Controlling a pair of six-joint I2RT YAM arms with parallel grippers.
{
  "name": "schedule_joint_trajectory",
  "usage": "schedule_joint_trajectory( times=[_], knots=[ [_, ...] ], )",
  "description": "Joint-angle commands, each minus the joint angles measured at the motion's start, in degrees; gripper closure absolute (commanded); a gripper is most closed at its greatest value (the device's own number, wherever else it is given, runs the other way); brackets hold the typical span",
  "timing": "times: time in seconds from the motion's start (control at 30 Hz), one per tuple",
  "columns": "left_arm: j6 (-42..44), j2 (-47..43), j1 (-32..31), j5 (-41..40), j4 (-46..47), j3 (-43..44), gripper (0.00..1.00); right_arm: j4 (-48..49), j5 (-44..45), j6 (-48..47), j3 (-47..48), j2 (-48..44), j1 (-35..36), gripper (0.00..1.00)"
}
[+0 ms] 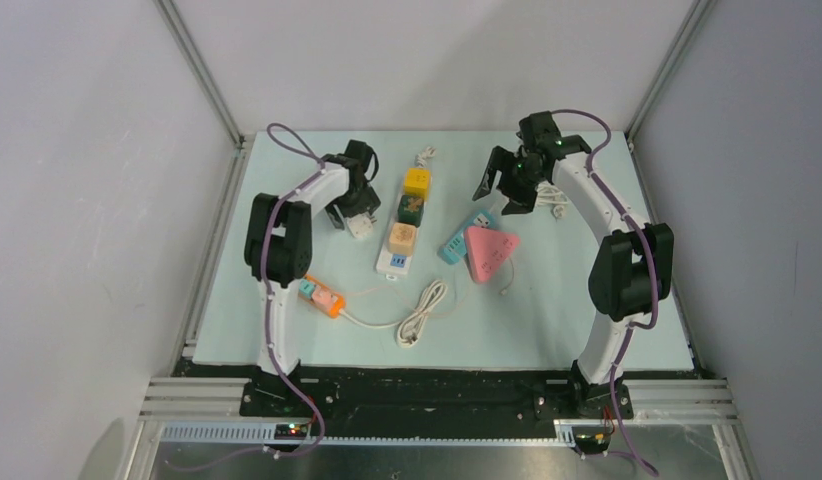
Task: Insert the plug
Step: Pick up the plug from the center of the board.
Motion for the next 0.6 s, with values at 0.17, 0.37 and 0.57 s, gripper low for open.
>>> schedule_joint_trajectory(
  times=[0.17,0.37,0.57],
  knots=[
    [-1.09,2.23,0.14,-0.8,-2.01,3.12,0.3,0.51,0.27,-0.79,-0.09,-2.24,-0.41,0.19],
    [-1.1,0.86,0.17,-1.58,-2.22,2.72,0.44,1.19,0.08,-0.69,-0.07,-2.52,-0.34,0.19],
    [4.87,-2.01,-1.0,-4.97,-1.67,4.98,0.46,1.98,-1.13,-0.47,0.11,-2.52,0.49,0.19]
  ],
)
